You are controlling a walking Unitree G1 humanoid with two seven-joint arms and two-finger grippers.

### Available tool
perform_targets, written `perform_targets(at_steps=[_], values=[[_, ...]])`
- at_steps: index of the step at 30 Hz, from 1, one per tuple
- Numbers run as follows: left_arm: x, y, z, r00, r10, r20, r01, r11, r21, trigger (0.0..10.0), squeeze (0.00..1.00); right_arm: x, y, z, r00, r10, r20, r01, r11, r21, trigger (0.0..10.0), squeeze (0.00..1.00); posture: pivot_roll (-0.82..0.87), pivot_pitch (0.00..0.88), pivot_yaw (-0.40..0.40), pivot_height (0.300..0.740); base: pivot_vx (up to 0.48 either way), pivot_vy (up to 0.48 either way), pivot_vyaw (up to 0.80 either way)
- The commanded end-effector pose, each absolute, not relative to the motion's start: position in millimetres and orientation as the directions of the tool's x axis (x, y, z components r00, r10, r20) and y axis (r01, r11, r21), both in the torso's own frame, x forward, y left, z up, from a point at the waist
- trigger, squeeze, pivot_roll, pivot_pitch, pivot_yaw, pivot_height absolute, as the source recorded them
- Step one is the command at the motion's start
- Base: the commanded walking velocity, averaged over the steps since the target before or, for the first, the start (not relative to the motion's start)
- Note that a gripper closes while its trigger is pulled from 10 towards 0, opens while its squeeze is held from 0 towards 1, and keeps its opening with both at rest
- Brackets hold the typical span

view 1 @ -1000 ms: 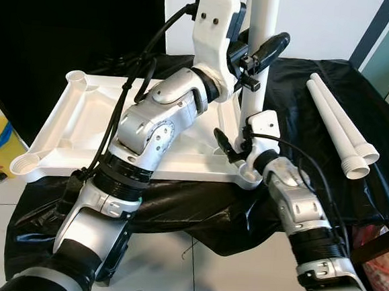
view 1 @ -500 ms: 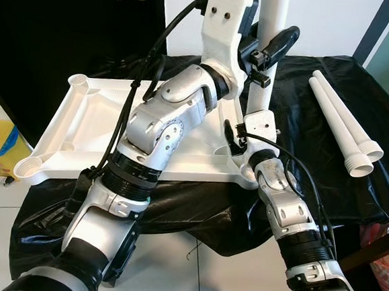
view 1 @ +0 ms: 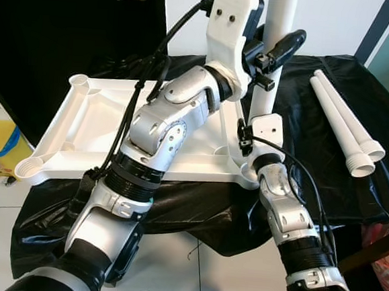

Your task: Building children table

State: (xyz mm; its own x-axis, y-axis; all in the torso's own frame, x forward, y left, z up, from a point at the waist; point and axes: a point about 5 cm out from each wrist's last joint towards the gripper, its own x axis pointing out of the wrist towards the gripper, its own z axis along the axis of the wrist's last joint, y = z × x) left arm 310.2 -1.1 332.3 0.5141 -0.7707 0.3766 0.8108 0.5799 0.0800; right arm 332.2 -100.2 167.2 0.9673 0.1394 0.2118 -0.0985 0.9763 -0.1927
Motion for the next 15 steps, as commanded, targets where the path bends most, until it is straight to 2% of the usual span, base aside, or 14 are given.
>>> perform_targets(at_steps=[1,2,3,4,5,9,10,11,12,15], values=[[305.2,-7.5,335.2,0.465,-0.8,0.379,0.836,0.538,0.109,10.0,0.0,329.3,-92.0,171.1,0.957,0.168,0.237,-0.116,0.969,-0.22,10.0,0.0,-0.1,0.0,0.029,0.74,0.0,0.0,0.0],[305.0,-7.4,335.1,0.461,-0.801,0.381,0.839,0.533,0.106,10.0,0.0,328.9,-92.4,170.9,0.958,0.164,0.235,-0.113,0.97,-0.216,10.0,0.0,-0.11,0.0,0.03,0.74,0.0,0.0,0.0],[303.6,-7.5,335.1,0.444,-0.807,0.389,0.85,0.516,0.1,10.0,0.74,328.7,-92.8,170.7,0.96,0.155,0.233,-0.108,0.973,-0.203,10.0,0.0,-0.11,0.0,0.031,0.74,0.0,0.0,0.0],[303.6,-7.5,335.1,0.444,-0.807,0.389,0.85,0.516,0.1,10.0,0.74,328.7,-92.8,170.7,0.96,0.155,0.233,-0.108,0.973,-0.203,10.0,0.0,-0.11,0.0,0.031,0.74,0.0,0.0,0.0],[302.2,-7.8,335.1,0.43,-0.812,0.396,0.86,0.502,0.095,10.0,1.0,328.7,-93.3,170.7,0.962,0.148,0.23,-0.103,0.976,-0.193,10.0,0.0,-0.11,0.0,0.032,0.74,0.0,0.0,0.0],[298.7,-8.5,334.2,0.402,-0.823,0.401,0.872,0.477,0.107,10.0,1.0,329.0,-94.7,170.7,0.967,0.124,0.222,-0.089,0.983,-0.16,10.0,0.0,-0.11,0.0,0.032,0.74,0.0,0.0,0.0],[295.5,-9.3,331.4,0.38,-0.838,0.392,0.876,0.462,0.137,10.0,0.82,329.5,-95.8,170.3,0.971,0.106,0.215,-0.078,0.988,-0.132,10.0,0.0,-0.11,0.0,0.032,0.74,0.0,0.0,0.0],[294.8,-9.5,330.7,0.376,-0.841,0.389,0.877,0.459,0.144,10.0,0.82,329.5,-96.0,170.2,0.971,0.103,0.214,-0.077,0.989,-0.127,10.0,0.0,-0.11,0.0,0.032,0.74,0.0,0.0,0.0],[293.5,-9.1,327.0,0.37,-0.848,0.38,0.879,0.452,0.153,10.0,0.0,329.5,-96.6,169.4,0.973,0.091,0.21,-0.069,0.992,-0.11,10.0,0.0,-0.1,0.0,0.034,0.74,0.0,0.0,0.0],[292.2,-7.9,322.2,0.368,-0.852,0.373,0.879,0.449,0.159,10.0,0.0,330.0,-98.1,167.7,0.978,0.068,0.197,-0.055,0.996,-0.071,10.0,0.0,-0.1,0.0,0.034,0.74,0.0,0.0,0.0]])
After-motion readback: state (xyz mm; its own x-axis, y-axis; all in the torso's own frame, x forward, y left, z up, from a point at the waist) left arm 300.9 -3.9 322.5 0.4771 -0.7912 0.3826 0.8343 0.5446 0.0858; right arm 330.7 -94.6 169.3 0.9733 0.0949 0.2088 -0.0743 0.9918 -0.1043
